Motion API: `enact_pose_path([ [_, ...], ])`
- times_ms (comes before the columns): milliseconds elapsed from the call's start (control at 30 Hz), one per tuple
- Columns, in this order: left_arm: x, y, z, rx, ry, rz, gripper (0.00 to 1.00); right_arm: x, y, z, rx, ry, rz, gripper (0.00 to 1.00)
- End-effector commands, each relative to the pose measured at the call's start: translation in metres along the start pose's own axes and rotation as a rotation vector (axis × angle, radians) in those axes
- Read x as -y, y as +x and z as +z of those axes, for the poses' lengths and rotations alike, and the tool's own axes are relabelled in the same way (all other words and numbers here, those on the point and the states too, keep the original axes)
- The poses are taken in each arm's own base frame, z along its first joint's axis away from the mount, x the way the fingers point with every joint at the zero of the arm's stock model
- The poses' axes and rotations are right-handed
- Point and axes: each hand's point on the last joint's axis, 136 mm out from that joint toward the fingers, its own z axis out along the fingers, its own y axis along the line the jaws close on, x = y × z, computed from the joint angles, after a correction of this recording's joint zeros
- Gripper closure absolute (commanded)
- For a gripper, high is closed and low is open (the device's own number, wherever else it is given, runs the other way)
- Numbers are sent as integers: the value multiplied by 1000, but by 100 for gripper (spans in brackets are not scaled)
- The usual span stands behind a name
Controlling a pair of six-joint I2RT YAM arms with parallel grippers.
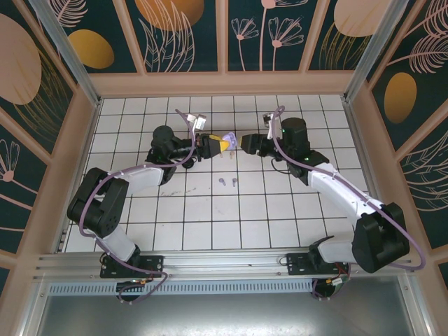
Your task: Insert the wireless bluetooth earbuds into the charging case
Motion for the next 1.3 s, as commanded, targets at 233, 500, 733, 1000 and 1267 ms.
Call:
enact_pose_path([
  [233, 21, -10, 3, 4, 63, 90, 100, -38, -11, -30, 46, -128, -44, 39],
  [500, 21, -12, 4, 3, 67, 90, 100, -52, -5, -18, 7, -173, -60, 46],
  [733, 24, -14, 5, 5, 73, 96, 100, -49, -5, -6, -1, -165, -53, 52],
  [1000, 27, -13, 8, -2, 82, 97, 100, -46, -8, 4, -5, -157, -42, 56],
  [1267, 27, -10, 9, -11, 88, 95, 100, -48, -13, 6, 4, -164, -37, 62],
])
